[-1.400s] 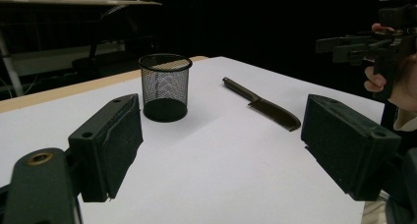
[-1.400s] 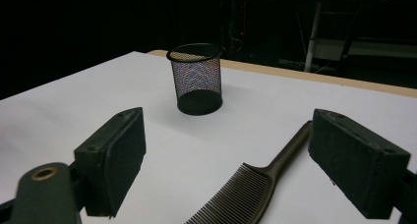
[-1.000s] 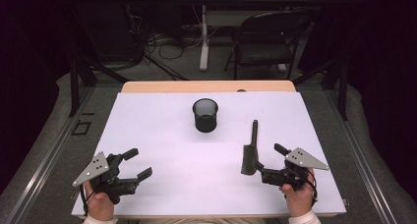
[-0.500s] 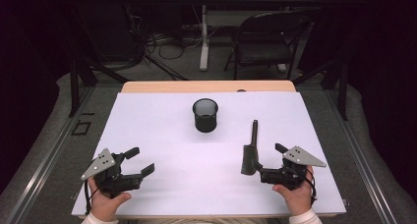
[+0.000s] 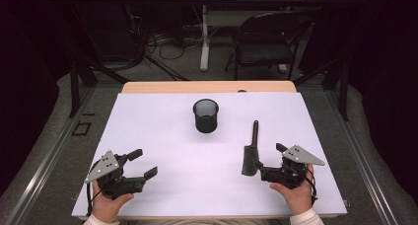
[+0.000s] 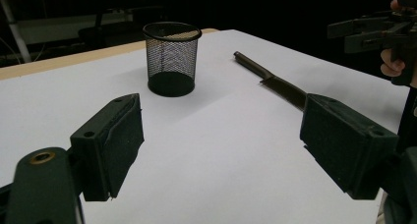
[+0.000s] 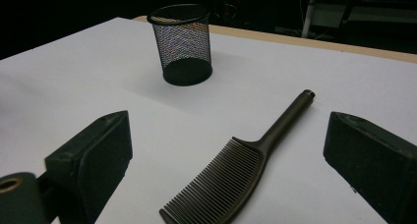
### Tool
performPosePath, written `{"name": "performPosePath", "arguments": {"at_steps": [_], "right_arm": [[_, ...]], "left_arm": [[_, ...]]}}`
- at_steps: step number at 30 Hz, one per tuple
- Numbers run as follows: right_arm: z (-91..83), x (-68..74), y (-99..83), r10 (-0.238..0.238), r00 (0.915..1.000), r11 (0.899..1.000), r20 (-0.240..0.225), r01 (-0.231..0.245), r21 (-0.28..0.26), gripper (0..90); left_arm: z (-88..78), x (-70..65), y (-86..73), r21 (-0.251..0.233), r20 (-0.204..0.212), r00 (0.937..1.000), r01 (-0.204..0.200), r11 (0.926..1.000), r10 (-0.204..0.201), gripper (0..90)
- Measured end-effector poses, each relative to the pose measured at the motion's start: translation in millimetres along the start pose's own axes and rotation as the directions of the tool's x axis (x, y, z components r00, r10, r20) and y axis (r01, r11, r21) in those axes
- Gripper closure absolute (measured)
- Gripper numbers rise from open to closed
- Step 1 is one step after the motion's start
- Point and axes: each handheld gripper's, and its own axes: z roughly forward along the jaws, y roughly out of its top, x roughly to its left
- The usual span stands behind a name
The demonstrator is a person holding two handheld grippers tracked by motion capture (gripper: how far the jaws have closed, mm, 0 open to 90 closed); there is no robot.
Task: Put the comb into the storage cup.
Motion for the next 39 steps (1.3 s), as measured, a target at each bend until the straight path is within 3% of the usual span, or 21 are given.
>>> {"name": "performPosePath", "arguments": {"at_steps": [6,12,20,26,39], "right_arm": [[4.8,-8.4,5.7,0.013,0.9998,1.000,0.016,-0.014,0.023,13.6],[10.9,-13.9,12.1,0.018,0.9994,0.998,0.029,-0.019,0.053,16.4],[27.6,-20.8,19.6,0.004,0.9983,0.996,0.059,-0.009,0.093,30.9],[40.6,-28.2,23.6,0.030,0.9968,0.990,0.074,-0.040,0.135,33.3],[65.9,-38.1,38.5,0.019,0.9953,0.982,0.095,-0.036,0.183,42.9]], "left_arm": [[-1.2,-1.4,0.7,-0.010,-0.010,0.9999,-0.005,0.9999,0.004,16.8],[-1.6,-0.5,0.3,-0.002,-0.012,0.9999,0.003,1.0000,-0.003,16.8],[-1.7,-0.9,-0.5,0.003,-0.037,0.9993,0.002,1.0000,-0.002,16.8],[-1.4,-0.7,-1.1,0.007,-0.038,0.9993,0.002,1.0000,-0.002,16.8],[-0.7,0.2,-2.2,0.012,-0.031,0.9995,0.008,0.9999,-0.007,16.8]]}}
